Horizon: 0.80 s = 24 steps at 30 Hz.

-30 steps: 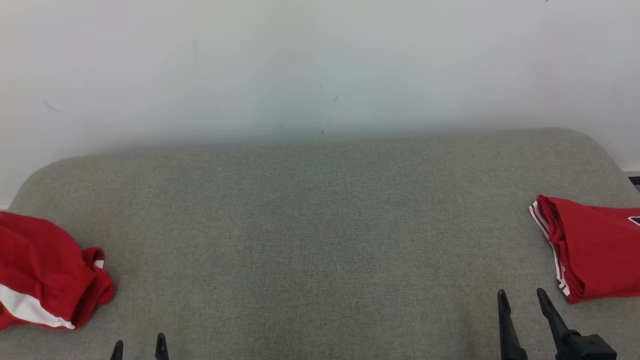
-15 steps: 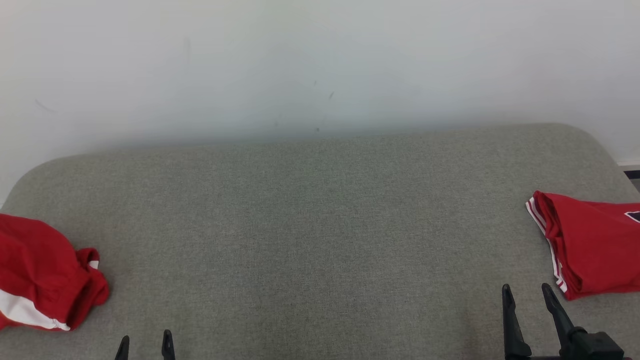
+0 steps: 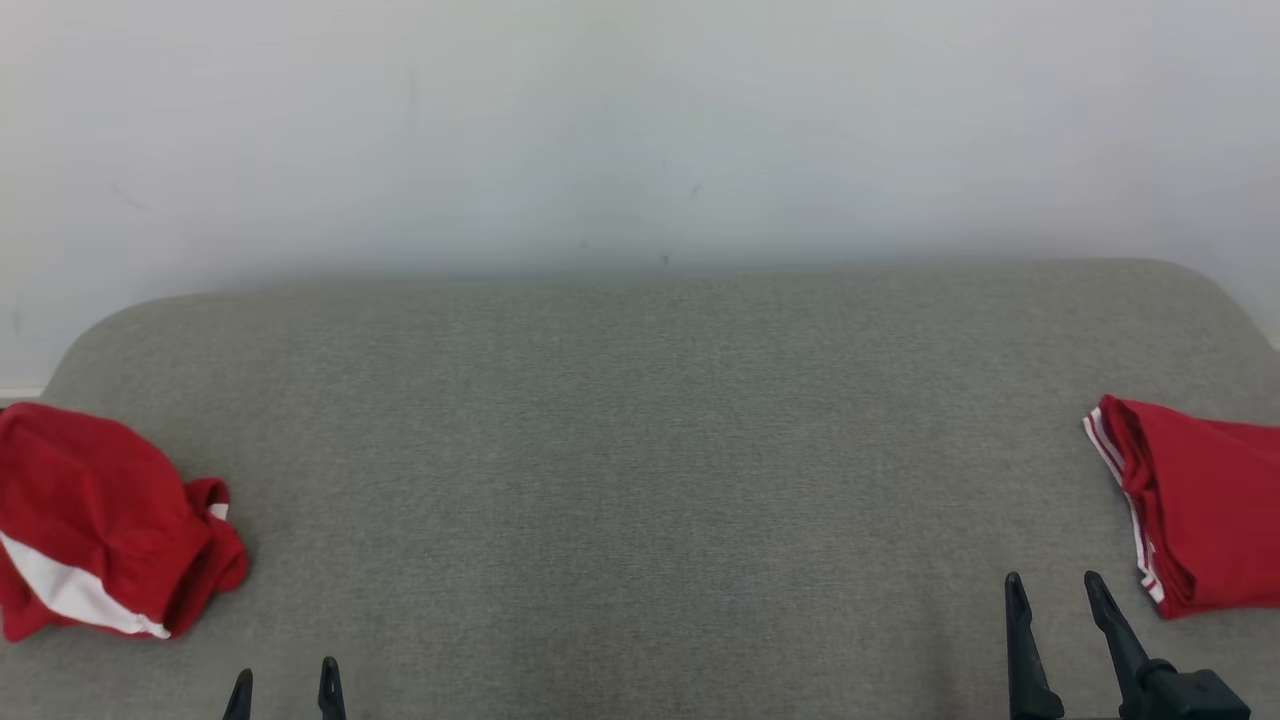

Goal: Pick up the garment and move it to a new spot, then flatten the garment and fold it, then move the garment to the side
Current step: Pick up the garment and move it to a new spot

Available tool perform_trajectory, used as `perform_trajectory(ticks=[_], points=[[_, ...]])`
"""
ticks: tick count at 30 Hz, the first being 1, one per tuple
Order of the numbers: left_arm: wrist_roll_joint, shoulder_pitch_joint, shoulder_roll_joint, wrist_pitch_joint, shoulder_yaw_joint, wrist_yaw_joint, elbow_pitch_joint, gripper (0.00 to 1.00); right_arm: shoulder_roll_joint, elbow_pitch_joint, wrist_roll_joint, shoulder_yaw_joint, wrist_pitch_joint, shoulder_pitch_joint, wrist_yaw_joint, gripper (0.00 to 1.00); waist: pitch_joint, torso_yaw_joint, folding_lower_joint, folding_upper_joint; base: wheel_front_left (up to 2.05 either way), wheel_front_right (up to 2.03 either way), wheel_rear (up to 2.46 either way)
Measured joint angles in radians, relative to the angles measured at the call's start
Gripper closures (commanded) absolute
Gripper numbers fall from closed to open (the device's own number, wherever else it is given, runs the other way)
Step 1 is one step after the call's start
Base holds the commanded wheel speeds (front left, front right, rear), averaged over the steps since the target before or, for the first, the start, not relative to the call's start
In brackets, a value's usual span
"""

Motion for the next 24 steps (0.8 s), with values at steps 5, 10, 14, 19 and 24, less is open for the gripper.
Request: perform_trajectory(ticks=[5, 10, 14, 19, 24], points=[[0.001, 0.0, 0.0, 0.0, 0.004, 0.003, -0.004, 0.0, 0.0, -0.001, 0.002, 0.006, 0.0, 0.005, 0.0, 0.0, 0.002, 0.04, 0.0, 0.0, 0.0, 0.0, 0.0], [0.001, 0.002, 0.0, 0.0, 0.009, 0.004, -0.004, 0.0, 0.0, -0.003, 0.002, 0.012, 0.0, 0.009, 0.0, 0.0, 0.005, 0.098, 0.0, 0.0, 0.0, 0.0, 0.0], [0.003, 0.005, 0.0, 0.0, 0.013, 0.003, -0.004, 0.0, 0.0, -0.006, 0.002, 0.012, 0.0, 0.013, 0.0, 0.0, 0.005, 0.154, 0.0, 0.0, 0.0, 0.0, 0.0], [0.009, 0.014, 0.0, 0.0, 0.022, 0.004, -0.007, 0.0, 0.0, -0.005, 0.008, 0.027, 0.0, 0.014, 0.0, 0.0, 0.004, 0.229, 0.0, 0.0, 0.0, 0.0, 0.0], [0.011, 0.022, 0.0, 0.0, 0.037, 0.005, -0.014, 0.0, 0.0, -0.001, 0.022, 0.047, 0.0, 0.02, 0.0, 0.0, 0.001, 0.302, 0.0, 0.0001, 0.0, 0.0, 0.0]])
